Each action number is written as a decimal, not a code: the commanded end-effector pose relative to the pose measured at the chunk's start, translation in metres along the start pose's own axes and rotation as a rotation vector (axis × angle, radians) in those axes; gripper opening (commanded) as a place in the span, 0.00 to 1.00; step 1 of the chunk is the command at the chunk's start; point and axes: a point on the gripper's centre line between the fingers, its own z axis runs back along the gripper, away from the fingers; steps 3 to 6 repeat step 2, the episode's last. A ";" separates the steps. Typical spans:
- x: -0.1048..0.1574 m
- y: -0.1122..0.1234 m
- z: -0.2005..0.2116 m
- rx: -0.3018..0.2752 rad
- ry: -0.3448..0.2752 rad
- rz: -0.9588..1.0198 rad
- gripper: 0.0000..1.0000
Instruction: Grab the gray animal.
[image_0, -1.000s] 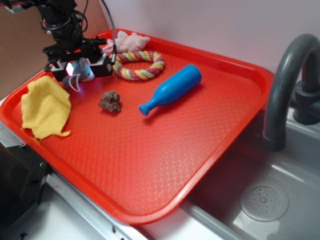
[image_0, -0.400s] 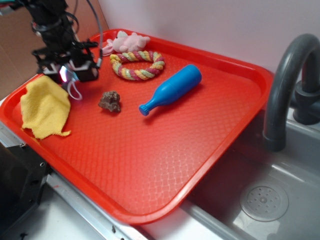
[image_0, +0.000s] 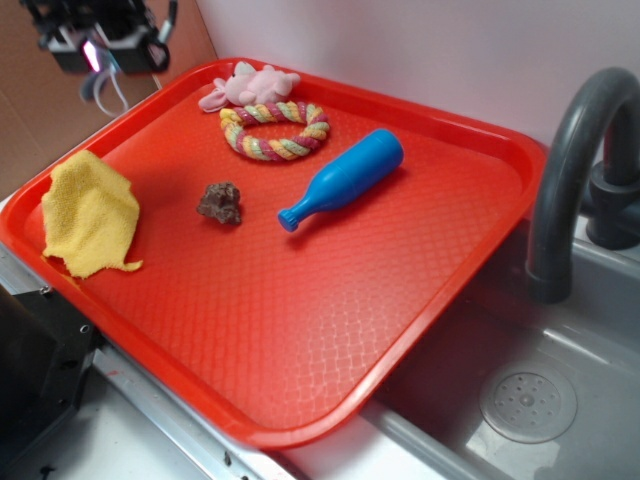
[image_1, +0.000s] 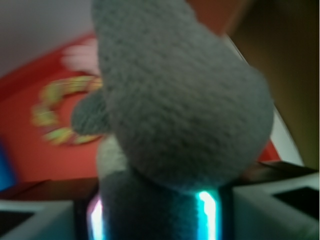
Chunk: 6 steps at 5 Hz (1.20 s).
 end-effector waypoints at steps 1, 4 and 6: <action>-0.030 -0.035 0.115 -0.232 0.034 -0.282 0.00; -0.035 -0.037 0.111 -0.227 0.095 -0.232 0.00; -0.035 -0.037 0.111 -0.227 0.095 -0.232 0.00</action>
